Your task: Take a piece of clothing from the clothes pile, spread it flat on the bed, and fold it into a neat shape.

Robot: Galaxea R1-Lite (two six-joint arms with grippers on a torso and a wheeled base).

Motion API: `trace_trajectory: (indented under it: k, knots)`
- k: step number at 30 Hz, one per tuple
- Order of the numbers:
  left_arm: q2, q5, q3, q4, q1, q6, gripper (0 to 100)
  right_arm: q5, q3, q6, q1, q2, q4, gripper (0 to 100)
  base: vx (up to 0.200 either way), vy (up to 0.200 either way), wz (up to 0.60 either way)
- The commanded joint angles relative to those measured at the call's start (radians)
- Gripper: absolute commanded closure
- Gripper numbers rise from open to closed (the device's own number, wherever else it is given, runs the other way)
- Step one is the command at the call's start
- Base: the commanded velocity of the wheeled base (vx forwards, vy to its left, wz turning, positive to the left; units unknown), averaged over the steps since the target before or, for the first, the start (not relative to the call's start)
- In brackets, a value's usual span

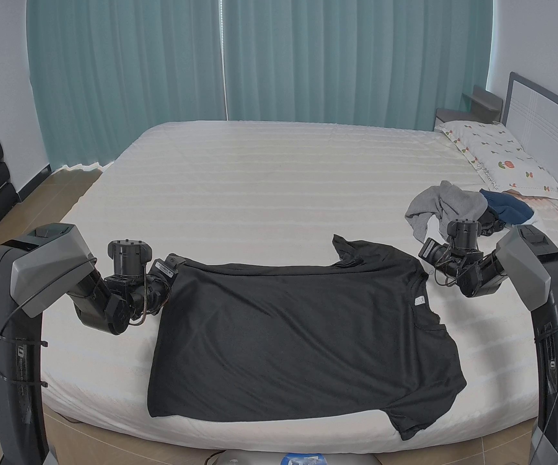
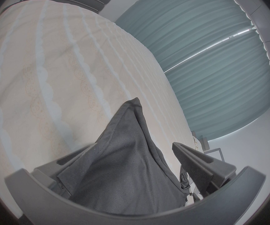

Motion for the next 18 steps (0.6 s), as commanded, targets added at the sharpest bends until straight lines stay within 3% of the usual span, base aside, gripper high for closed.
trace_trajectory:
  k: [1,10,11,18]
  knots:
    - [0.003,0.0,0.0,0.0,0.001,-0.001,0,-0.012,-0.036,0.001,0.005,0.014,-0.018,100,0.0,0.0,0.0]
    - [0.003,0.0,0.0,0.0,0.0,-0.001,0,0.006,0.035,-0.006,0.002,-0.012,-0.008,100,0.0,0.0,0.0]
    - [0.003,0.0,0.0,0.0,0.0,-0.001,0,0.018,0.048,-0.004,0.0,-0.018,-0.008,0,0.0,0.0,0.0]
    - [0.003,0.0,0.0,0.0,0.0,-0.001,0,0.063,0.065,-0.006,-0.003,-0.032,0.015,0,0.0,0.0,0.0]
